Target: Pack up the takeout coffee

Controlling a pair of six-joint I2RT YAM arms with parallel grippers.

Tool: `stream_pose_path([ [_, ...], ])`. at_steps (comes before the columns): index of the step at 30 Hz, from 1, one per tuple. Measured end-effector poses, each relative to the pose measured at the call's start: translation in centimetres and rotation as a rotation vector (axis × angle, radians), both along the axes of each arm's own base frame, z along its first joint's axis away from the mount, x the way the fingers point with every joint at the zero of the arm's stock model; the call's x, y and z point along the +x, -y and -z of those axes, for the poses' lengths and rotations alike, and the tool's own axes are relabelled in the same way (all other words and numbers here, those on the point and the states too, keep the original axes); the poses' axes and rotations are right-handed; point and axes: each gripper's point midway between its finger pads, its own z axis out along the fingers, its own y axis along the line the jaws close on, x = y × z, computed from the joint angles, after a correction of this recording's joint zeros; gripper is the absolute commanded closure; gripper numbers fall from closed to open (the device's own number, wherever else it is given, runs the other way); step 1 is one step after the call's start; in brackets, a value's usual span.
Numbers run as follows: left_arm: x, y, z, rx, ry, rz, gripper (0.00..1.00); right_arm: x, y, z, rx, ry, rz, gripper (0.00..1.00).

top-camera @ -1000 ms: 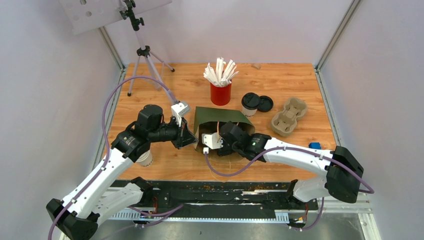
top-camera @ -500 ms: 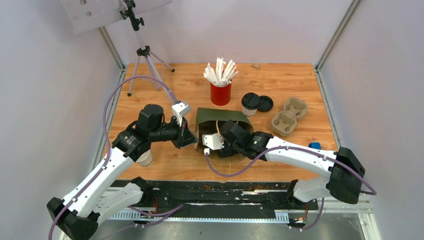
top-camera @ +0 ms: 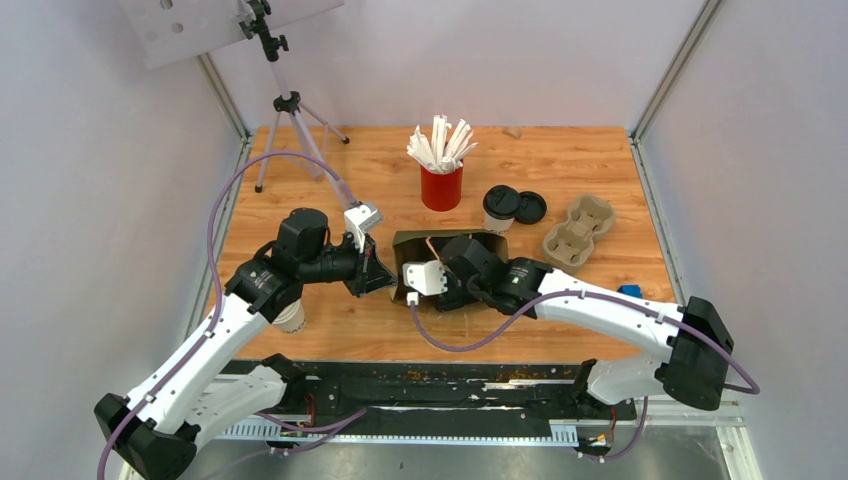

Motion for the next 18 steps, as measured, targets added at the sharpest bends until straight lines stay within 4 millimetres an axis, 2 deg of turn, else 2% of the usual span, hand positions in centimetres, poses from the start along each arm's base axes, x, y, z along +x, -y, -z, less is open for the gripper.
stream_pose_path([
  [4,0.0,0.0,0.0,0.001,-0.001,0.000,1.00,-0.2,0.1,-0.4,0.007,-0.003,-0.004,0.19],
  [18,0.0,0.0,0.0,0.001,-0.001,0.000,1.00,-1.1,0.8,-0.2,0.010,-0.047,0.007,0.15],
])
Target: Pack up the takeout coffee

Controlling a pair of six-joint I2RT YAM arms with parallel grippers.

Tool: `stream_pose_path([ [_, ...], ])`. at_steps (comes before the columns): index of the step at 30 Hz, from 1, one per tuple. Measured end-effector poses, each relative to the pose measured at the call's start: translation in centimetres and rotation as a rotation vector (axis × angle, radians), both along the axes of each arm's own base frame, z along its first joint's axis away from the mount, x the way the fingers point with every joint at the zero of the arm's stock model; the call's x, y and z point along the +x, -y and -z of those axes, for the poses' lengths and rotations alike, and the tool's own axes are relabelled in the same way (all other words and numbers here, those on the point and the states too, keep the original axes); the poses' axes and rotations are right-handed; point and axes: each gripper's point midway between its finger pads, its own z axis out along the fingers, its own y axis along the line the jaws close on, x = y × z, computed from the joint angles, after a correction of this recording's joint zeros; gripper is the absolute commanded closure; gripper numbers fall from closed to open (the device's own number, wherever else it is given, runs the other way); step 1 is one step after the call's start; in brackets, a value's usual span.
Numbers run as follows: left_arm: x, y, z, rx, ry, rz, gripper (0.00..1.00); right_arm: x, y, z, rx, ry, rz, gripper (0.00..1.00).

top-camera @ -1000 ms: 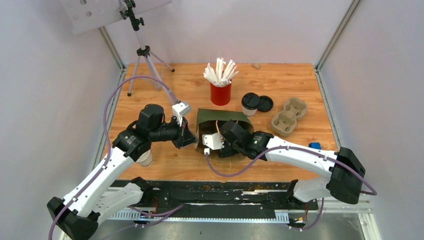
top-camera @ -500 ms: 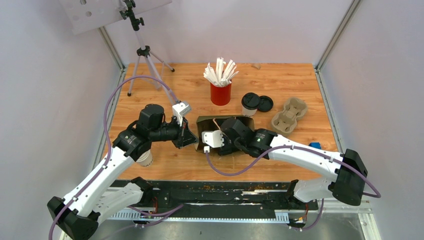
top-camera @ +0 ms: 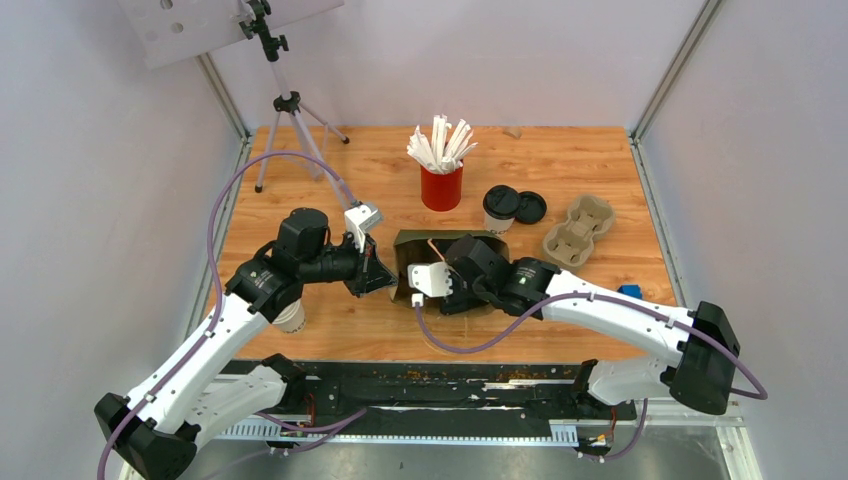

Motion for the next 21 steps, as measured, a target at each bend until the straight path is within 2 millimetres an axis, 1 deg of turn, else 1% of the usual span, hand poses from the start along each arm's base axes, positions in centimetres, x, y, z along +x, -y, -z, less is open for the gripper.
stream_pose_path([
  [5,0.00,0.00,0.00,0.000,0.000,0.000,1.00,-0.57,0.29,-0.15,0.012,-0.022,-0.001,0.20],
  [21,0.00,0.00,0.00,0.000,0.000,0.000,1.00,-1.08,0.22,-0.01,0.036,-0.054,0.009,0.57],
])
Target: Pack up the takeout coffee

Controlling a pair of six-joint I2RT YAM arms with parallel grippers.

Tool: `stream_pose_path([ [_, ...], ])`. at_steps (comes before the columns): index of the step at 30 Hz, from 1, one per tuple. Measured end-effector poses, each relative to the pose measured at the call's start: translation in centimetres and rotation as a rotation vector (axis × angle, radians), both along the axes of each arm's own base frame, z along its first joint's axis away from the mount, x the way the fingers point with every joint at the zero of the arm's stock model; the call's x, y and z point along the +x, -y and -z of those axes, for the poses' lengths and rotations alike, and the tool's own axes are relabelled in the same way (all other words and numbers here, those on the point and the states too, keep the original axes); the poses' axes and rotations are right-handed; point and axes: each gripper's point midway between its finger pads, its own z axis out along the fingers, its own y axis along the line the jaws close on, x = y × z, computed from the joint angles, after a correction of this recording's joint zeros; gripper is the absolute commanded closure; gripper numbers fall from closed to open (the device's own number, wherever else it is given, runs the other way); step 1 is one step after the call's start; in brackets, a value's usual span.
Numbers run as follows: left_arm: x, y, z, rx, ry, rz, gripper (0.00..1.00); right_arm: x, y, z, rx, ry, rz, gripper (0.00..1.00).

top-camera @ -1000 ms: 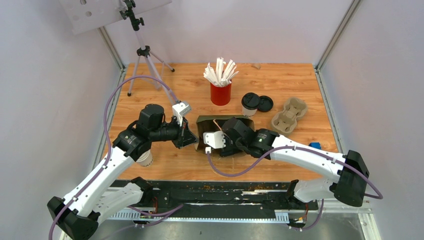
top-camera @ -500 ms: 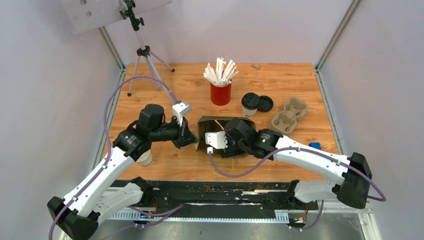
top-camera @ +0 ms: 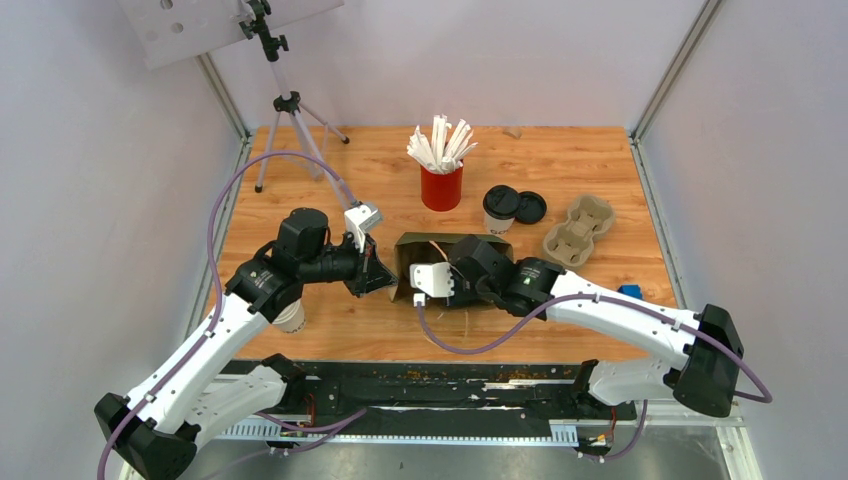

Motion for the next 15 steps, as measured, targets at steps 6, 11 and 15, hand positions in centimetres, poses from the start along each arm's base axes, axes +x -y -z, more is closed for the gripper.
stream_pose_path([
  [6,0.0,0.0,0.0,0.000,0.000,0.000,1.00,-0.3,-0.5,0.3,0.014,-0.025,-0.011,0.64],
  [11,0.0,0.0,0.0,0.000,0.000,0.000,1.00,-0.1,-1.1,0.6,0.025,-0.030,-0.010,0.69],
  [15,0.0,0.0,0.0,0.000,0.000,0.001,1.00,0.6,-1.5,0.6,0.051,0.008,0.007,0.69],
])
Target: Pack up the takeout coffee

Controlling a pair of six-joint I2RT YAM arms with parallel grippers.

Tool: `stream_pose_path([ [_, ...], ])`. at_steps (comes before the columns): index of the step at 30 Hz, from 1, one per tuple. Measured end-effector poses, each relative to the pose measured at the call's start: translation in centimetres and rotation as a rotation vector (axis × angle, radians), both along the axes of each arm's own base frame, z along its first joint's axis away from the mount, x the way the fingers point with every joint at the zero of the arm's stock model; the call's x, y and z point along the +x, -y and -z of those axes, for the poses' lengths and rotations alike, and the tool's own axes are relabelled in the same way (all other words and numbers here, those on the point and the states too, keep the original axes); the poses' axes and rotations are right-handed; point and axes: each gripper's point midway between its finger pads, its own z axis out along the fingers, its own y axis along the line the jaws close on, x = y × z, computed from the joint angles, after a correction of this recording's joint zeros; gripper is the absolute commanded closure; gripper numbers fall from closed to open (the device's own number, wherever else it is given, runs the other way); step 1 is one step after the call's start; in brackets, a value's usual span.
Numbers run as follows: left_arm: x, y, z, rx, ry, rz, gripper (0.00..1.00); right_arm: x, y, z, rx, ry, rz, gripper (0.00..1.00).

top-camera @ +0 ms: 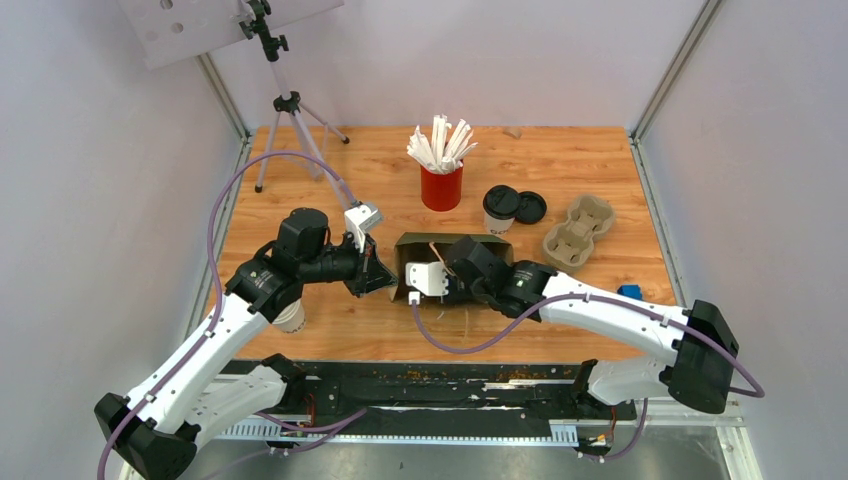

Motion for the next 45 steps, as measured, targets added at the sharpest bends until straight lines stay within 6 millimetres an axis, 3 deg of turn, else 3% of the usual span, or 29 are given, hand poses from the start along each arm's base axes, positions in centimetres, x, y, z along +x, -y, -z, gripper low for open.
stream_pose_path([
  [8,-0.1,0.0,0.2,0.002,-0.002,0.005,1.00,0.7,0.6,2.1,0.001,0.036,0.039,0.69],
  [18,-0.4,0.2,0.3,-0.006,-0.010,0.023,1.00,2.1,1.4,1.1,0.097,0.068,0.129,0.69],
  [45,-0.5,0.4,0.1,-0.022,-0.003,0.040,1.00,3.4,3.3,1.7,0.147,0.082,0.277,0.67],
])
